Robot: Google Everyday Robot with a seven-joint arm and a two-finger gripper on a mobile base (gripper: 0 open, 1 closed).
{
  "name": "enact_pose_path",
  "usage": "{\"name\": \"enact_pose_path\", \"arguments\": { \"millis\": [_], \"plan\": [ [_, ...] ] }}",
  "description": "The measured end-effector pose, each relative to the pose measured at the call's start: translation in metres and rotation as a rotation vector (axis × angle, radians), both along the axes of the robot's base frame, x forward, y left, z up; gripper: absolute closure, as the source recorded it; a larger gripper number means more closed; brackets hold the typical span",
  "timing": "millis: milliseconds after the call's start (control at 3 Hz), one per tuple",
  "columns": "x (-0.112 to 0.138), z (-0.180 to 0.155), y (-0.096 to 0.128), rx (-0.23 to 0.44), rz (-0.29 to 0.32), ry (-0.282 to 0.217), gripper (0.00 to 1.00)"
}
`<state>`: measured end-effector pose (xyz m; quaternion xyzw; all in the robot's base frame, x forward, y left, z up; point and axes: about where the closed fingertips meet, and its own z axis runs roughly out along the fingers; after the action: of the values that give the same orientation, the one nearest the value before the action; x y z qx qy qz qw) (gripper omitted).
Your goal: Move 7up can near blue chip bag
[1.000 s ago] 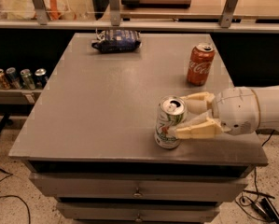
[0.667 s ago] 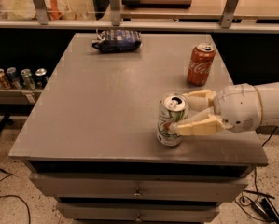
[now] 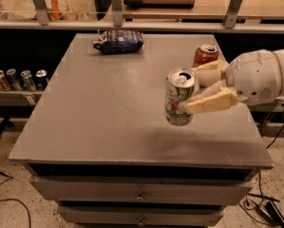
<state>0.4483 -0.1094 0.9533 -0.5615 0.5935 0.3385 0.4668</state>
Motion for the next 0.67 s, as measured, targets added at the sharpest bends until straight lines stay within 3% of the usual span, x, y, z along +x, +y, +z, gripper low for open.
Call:
{"name": "enact_pose_path", "arguments": {
  "millis": [333,667],
  "plan": [
    [0.0021,0.0061,-0.0003,0.001,-0.002,-0.013,1.0],
    [0.0087,0.003,0.0084,-0.005,-0.045,-0.017,1.0]
  ]
}}
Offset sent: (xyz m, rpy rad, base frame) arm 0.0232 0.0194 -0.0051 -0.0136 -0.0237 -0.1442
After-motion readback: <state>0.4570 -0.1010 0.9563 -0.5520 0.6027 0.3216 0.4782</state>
